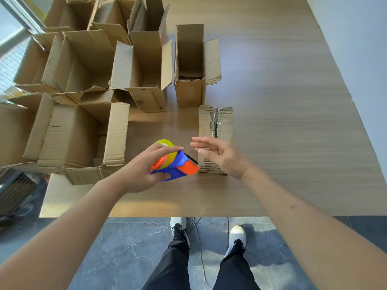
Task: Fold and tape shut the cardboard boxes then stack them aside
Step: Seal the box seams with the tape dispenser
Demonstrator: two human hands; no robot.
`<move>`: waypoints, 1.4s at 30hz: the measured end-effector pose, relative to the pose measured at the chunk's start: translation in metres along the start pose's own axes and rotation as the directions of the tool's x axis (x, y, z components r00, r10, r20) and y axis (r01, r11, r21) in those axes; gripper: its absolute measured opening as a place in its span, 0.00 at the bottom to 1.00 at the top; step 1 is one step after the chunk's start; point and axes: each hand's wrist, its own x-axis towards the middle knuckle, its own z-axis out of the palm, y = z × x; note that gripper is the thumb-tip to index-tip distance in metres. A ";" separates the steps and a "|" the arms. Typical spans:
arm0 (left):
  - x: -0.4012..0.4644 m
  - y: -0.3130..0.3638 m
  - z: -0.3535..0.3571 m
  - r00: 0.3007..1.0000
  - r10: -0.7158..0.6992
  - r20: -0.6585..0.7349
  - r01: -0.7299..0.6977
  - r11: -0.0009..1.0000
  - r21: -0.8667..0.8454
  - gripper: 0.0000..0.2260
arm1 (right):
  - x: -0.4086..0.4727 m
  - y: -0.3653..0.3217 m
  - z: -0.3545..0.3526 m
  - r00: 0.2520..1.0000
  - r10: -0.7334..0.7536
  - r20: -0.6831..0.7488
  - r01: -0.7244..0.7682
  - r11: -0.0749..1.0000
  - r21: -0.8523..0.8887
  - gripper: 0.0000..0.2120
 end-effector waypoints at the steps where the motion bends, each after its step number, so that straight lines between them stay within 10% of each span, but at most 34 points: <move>1: 0.000 0.004 0.002 1.000 0.009 0.001 -0.009 1.000 0.001 0.38 | -0.002 -0.004 0.004 1.000 0.014 -0.027 -0.013 1.000 0.021 0.15; 9: 0.005 0.030 0.020 0.998 0.062 0.029 -0.062 0.998 0.004 0.39 | -0.017 -0.014 0.002 0.986 0.025 -0.167 -0.018 0.999 0.040 0.08; 18: -0.004 0.028 0.029 0.990 0.095 0.105 -0.129 0.915 0.382 0.34 | -0.050 0.023 0.010 0.822 0.208 -0.530 -0.062 0.958 0.280 0.08; 31: 0.019 -0.006 0.011 0.938 -0.263 0.226 0.161 0.907 0.390 0.27 | -0.064 0.069 -0.002 0.596 0.415 -0.688 -0.152 0.899 0.411 0.04; 37: 0.041 -0.016 0.010 0.926 -0.281 0.251 0.155 0.891 0.426 0.27 | -0.053 0.087 -0.002 0.624 0.392 -0.676 -0.094 0.897 0.433 0.04; 42: 0.055 -0.008 0.012 0.916 -0.281 0.285 0.123 0.875 0.468 0.27 | -0.048 0.112 -0.001 0.696 0.247 -0.675 -0.225 0.967 0.121 0.11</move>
